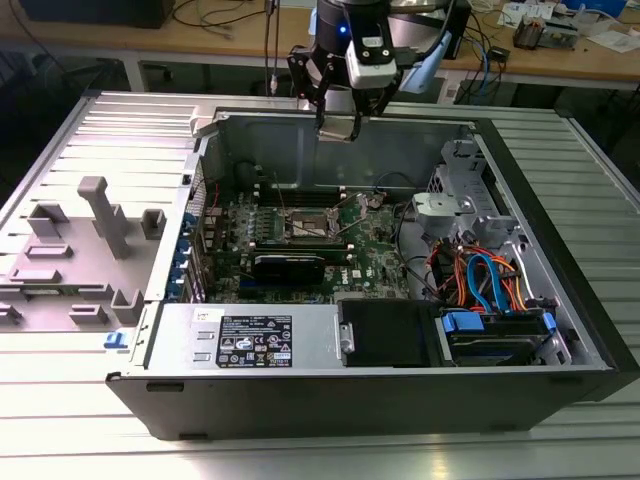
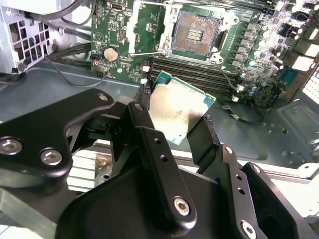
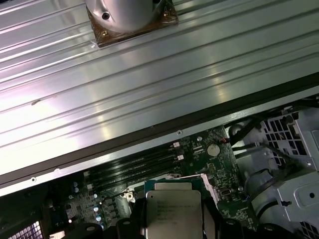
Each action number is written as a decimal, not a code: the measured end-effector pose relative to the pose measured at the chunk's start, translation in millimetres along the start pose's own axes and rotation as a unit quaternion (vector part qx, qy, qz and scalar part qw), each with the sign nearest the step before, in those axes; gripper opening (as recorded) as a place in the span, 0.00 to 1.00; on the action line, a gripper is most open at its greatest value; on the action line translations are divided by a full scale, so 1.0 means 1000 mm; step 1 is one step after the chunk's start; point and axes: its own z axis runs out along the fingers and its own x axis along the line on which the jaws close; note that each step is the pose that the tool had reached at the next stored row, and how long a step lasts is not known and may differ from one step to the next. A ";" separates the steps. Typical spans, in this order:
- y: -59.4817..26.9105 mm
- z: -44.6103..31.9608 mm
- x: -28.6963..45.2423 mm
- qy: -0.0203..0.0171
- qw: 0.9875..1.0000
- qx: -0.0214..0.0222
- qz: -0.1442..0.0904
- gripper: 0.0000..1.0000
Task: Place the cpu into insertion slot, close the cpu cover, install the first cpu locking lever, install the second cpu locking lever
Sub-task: 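Place the cpu into insertion slot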
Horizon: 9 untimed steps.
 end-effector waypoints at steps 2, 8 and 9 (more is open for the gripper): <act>-0.0001 0.0001 0.0000 0.000 1.000 0.000 0.001 0.55; -0.0003 0.0001 -0.0001 0.000 1.000 0.000 0.001 0.55; -0.0003 0.0001 -0.0001 0.000 1.000 0.000 0.001 0.55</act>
